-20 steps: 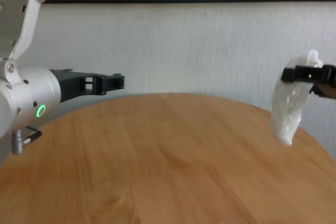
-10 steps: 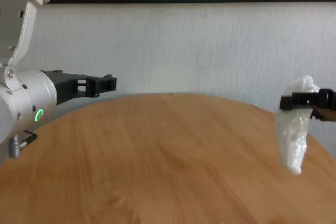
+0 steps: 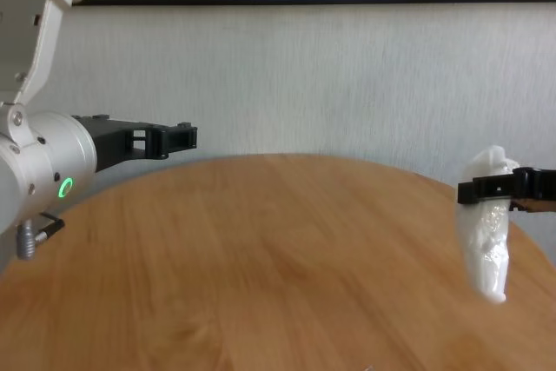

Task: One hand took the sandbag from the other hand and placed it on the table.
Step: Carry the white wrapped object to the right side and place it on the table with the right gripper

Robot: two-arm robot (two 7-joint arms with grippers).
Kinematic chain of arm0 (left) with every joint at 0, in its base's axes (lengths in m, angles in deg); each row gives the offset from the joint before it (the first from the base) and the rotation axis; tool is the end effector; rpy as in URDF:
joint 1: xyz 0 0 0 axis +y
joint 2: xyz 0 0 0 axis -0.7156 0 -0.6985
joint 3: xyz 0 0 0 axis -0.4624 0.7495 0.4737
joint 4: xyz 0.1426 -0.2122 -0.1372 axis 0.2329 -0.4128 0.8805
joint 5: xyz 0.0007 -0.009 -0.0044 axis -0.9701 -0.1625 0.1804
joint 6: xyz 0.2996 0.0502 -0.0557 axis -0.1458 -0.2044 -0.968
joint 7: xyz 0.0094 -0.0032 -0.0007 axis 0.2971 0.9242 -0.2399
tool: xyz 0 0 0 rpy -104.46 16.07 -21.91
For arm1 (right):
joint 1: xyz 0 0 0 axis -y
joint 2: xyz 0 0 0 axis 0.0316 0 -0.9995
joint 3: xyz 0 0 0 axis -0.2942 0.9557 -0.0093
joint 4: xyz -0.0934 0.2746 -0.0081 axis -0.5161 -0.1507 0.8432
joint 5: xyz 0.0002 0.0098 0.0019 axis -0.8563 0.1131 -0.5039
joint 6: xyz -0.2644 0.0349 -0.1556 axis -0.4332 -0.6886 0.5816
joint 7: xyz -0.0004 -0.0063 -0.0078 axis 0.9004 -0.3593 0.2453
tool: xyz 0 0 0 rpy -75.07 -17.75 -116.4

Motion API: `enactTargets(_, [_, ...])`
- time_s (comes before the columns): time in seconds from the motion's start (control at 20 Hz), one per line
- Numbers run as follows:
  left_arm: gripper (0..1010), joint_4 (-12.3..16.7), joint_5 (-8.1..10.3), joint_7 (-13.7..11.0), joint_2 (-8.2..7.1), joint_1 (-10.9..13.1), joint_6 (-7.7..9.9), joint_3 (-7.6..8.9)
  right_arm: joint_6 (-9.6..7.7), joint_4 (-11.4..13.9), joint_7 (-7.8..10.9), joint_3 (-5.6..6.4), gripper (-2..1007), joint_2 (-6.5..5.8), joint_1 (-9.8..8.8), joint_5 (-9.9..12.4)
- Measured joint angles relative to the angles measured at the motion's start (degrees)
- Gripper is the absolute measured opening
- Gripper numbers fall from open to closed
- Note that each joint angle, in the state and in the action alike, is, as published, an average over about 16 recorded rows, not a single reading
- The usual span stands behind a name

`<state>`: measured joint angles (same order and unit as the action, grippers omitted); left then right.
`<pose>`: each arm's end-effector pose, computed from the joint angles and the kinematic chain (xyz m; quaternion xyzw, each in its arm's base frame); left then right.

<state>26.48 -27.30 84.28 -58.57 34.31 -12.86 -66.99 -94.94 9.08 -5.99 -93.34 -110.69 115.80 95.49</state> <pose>0.3640 -0.0367 -0.2423 0.0640 0.0123 0.6495 0.7575 0.4182 -0.0832 -0.2363 -0.1017 0.2666 -0.4566 0.8427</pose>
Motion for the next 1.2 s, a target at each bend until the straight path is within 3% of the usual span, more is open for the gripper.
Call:
enactTargets(0.35, [1000, 0.1, 0.25, -0.2, -0.14, -0.1, 0.1, -0.09, -0.35, -4.5, 1.32, -1.83, 568, 2.57, 3.65, -3.8])
enactTargets(0.6, [1000, 0.1, 0.35, -0.3, -0.19, -0.1, 0.13, -0.13, -0.25, -6.8, 2.34, -2.75, 568, 3.77, 5.29, -5.5])
enactTargets(0.9, [1000, 0.1, 0.41, -0.4, -0.23, -0.1, 0.16, -0.16, -0.07, -7.9, 2.9, -3.24, 598, 4.24, 5.99, -6.3])
enactTargets(1.2, [1000, 0.2, 0.45, -0.4, -0.26, -0.1, 0.19, -0.18, -0.18, -7.5, 2.4, -3.06, 703, 4.1, 5.74, -6.1])
